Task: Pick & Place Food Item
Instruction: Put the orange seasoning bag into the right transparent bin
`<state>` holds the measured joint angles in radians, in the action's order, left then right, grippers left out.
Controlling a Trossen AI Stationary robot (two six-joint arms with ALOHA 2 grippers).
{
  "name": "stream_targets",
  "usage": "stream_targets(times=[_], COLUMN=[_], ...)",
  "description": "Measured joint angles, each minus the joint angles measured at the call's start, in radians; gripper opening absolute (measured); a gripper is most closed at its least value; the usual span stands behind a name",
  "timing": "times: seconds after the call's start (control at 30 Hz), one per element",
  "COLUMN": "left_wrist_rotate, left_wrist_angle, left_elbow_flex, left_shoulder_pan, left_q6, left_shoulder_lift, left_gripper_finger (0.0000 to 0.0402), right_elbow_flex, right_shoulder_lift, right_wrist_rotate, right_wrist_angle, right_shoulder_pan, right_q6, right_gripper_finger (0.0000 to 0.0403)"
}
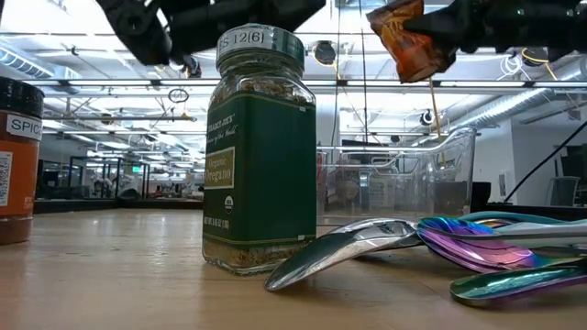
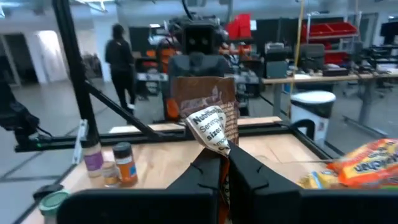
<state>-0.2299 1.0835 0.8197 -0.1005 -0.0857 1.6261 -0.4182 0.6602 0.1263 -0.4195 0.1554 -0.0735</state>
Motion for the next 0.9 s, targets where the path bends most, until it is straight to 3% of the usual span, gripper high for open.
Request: stream_targets(times=[0.1,0.2,0.4,0.57,0.7,0.9], left_wrist_rotate=[0.004,0.002,0.134,0.075,0.02,0.01], left_wrist_angle=[0.006,-0.102,-0.307,-0.324,-0.307,-0.31], left_elbow_flex=[0.026,0.099,0.291,0.374,0.383,0.383], left_shoulder_pan=[0.005,0.011,0.035,0.037,0.037,0.037], left_q6=[-0.021,-0.048,0.009,0.041,0.062,0.058], left_shoulder_lift=[0.04,0.073,0.185,0.251,0.263,0.263], left_gripper_finger=[0.0038,0.0058,0.016,0.0225,0.0227,0.0175], right_elbow_flex=[0.031,0.04,0.042,0.043,0.043,0.043], right_shoulder_lift=[0.023,0.048,0.092,0.099,0.098,0.099], right_wrist_rotate=[0.012,0.017,0.036,0.062,0.078,0.157], right_wrist_angle=[-0.091,-0.134,-0.188,-0.194,-0.197,-0.242], right_shoulder_pan=[0.001,0.001,0.0,0.0,-0.001,0.0], right_q6=[-0.018,-0.036,-0.072,-0.083,-0.083,-0.083], right_gripper_finger=[0.0,0.0,0.0,0.0,0.0,0.0])
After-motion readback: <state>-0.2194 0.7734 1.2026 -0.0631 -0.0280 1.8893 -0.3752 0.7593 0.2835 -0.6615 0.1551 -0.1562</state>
